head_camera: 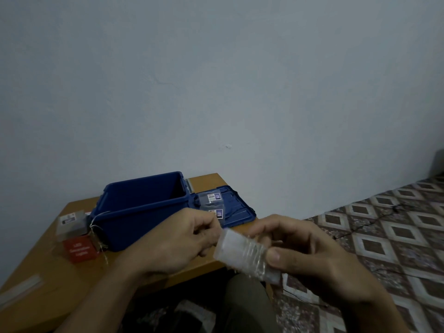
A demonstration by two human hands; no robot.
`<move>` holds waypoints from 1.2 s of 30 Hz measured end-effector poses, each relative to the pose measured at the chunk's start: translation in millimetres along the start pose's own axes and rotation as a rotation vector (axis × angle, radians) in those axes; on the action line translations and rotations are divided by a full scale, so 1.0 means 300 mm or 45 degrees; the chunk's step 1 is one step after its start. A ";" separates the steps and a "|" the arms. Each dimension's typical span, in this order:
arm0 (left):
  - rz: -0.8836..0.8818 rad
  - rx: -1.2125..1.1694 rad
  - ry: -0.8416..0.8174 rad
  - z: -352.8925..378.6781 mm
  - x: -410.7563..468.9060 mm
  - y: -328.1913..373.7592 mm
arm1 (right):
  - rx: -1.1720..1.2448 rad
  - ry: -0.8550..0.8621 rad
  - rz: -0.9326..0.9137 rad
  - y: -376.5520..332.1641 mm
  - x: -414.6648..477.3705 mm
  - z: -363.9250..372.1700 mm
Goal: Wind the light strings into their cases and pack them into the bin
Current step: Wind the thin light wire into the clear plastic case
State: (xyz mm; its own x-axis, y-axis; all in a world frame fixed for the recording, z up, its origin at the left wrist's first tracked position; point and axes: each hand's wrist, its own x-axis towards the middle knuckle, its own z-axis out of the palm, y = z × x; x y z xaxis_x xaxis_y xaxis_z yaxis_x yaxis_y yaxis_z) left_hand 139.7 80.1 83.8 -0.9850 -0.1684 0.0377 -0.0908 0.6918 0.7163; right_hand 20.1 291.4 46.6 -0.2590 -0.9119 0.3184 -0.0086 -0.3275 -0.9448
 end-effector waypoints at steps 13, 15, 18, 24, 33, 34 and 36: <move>0.172 0.241 0.126 -0.007 -0.004 0.086 | -0.663 0.085 0.211 -0.007 0.018 0.033; 0.173 0.327 0.153 0.004 -0.010 0.092 | -0.776 0.190 0.192 0.003 0.022 0.036; 0.138 0.342 0.154 0.016 -0.028 0.103 | -0.879 0.338 0.135 0.019 0.028 0.033; 0.101 -0.043 0.249 0.053 -0.043 0.074 | -0.952 0.525 -0.084 0.037 0.037 0.023; -0.142 -0.648 0.482 0.122 -0.025 0.071 | -0.913 0.590 -0.207 0.061 0.048 0.022; -0.164 -0.695 0.442 0.121 -0.024 0.071 | -0.909 0.593 -0.220 0.062 0.049 0.023; -0.171 -0.741 0.341 0.116 -0.023 0.066 | -0.880 0.593 -0.244 0.061 0.049 0.026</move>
State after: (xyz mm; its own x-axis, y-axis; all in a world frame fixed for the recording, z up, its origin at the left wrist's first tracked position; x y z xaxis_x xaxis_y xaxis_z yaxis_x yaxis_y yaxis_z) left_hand 139.5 119.4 73.7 -0.8931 -0.4481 0.0405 -0.0420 0.1726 0.9841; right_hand 23.6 270.0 34.6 -0.5625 -0.6117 0.5562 -0.6404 -0.1032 -0.7611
